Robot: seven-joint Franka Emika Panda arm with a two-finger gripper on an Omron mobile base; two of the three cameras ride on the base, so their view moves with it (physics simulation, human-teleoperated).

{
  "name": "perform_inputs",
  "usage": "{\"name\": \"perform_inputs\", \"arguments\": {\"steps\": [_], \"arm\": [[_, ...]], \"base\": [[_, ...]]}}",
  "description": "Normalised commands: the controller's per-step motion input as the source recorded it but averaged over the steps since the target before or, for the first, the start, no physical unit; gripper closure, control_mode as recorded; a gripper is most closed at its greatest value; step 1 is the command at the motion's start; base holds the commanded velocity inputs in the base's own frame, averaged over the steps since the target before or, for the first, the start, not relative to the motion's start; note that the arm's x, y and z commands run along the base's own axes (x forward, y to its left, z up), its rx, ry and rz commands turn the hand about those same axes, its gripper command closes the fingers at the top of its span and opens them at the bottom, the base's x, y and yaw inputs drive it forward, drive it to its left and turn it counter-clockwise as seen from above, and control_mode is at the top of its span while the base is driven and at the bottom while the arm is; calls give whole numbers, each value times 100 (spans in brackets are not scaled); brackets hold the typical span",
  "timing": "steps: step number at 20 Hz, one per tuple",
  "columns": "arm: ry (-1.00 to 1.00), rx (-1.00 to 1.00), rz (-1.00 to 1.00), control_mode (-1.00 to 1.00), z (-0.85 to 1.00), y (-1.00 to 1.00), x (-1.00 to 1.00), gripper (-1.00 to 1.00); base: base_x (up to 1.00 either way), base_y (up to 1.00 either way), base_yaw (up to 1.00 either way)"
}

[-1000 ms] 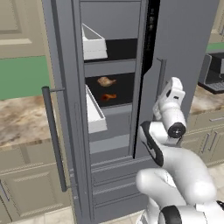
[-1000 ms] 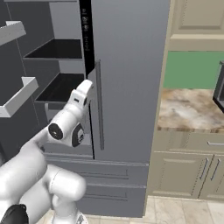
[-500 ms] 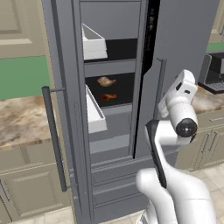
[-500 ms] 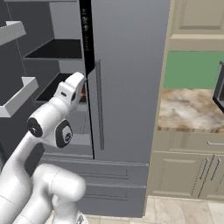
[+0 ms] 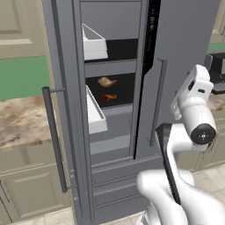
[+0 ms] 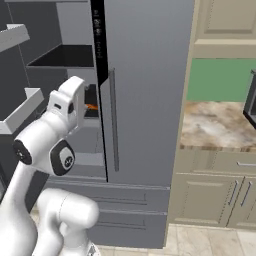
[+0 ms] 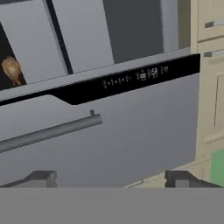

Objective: Place the chicken drumstick on the counter behind the older chicken drumstick on the same shelf of the fridge to maintain FIFO order. Close the fridge door when finished.

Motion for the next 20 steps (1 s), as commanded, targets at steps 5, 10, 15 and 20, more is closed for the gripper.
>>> {"name": "perform_inputs", "arguments": {"steps": [5, 10, 15, 20], "arm": [[0, -27, 0, -100, -9, 50, -97, -100], [0, -21, 0, -100, -37, 41, -100, -100], [0, -13, 0, -100, -39, 24, -100, -100], [0, -17, 0, -100, -58, 50, -78, -100]], "base": [[0, 0, 0], [0, 0, 0], [0, 0, 0], [0, 0, 0]]}}
